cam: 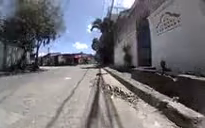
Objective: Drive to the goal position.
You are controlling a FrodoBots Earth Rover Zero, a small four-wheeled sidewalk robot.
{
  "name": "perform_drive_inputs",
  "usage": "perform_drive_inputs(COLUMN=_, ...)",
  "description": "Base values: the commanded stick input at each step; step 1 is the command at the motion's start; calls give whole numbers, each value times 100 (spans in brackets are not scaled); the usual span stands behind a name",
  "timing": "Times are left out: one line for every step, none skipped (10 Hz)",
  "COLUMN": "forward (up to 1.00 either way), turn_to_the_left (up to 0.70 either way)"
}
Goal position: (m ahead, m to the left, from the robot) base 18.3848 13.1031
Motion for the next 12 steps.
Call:
perform_drive_inputs(forward=70, turn_to_the_left=35)
perform_drive_inputs(forward=70, turn_to_the_left=35)
perform_drive_inputs(forward=70, turn_to_the_left=35)
perform_drive_inputs(forward=70, turn_to_the_left=35)
perform_drive_inputs(forward=70, turn_to_the_left=35)
perform_drive_inputs(forward=70, turn_to_the_left=14)
perform_drive_inputs(forward=70, turn_to_the_left=0)
perform_drive_inputs(forward=70, turn_to_the_left=0)
perform_drive_inputs(forward=70, turn_to_the_left=0)
perform_drive_inputs(forward=70, turn_to_the_left=0)
perform_drive_inputs(forward=70, turn_to_the_left=0)
perform_drive_inputs(forward=70, turn_to_the_left=0)
